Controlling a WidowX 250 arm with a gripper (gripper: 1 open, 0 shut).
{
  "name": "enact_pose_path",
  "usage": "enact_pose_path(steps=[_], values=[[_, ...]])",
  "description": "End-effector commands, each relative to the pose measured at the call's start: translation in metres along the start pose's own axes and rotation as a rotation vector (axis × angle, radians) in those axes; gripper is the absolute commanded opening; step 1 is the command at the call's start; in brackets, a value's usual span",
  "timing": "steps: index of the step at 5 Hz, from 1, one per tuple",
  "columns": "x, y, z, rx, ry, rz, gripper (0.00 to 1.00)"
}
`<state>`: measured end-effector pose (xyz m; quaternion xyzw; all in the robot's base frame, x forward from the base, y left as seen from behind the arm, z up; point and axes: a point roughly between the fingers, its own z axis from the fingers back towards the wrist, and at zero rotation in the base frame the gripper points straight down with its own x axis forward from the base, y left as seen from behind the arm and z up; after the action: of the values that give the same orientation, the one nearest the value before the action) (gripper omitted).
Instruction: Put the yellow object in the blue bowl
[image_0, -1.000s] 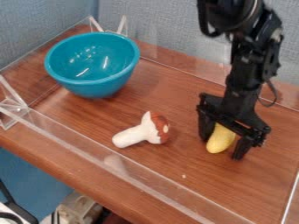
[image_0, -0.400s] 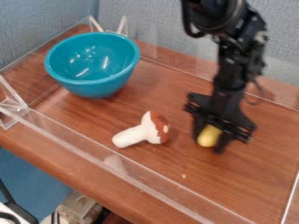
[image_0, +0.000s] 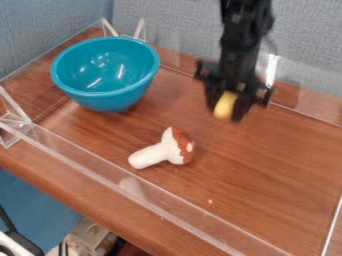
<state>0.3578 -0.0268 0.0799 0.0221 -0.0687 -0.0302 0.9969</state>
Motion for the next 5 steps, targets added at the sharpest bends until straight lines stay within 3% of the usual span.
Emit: enact_pose_path(steps=[1,3,4,5], values=[[0.051,0.014,0.035,-0.008,-0.112,0.013,0.0],[0.036,-0.008,0.068,-0.04,-0.119,-0.166,0.0],[0.033,-0.001,0.069,-0.047,-0.109,-0.194,0.0],[0.032,0.009,0.065,-0.047,-0.098,-0.162,0.0]])
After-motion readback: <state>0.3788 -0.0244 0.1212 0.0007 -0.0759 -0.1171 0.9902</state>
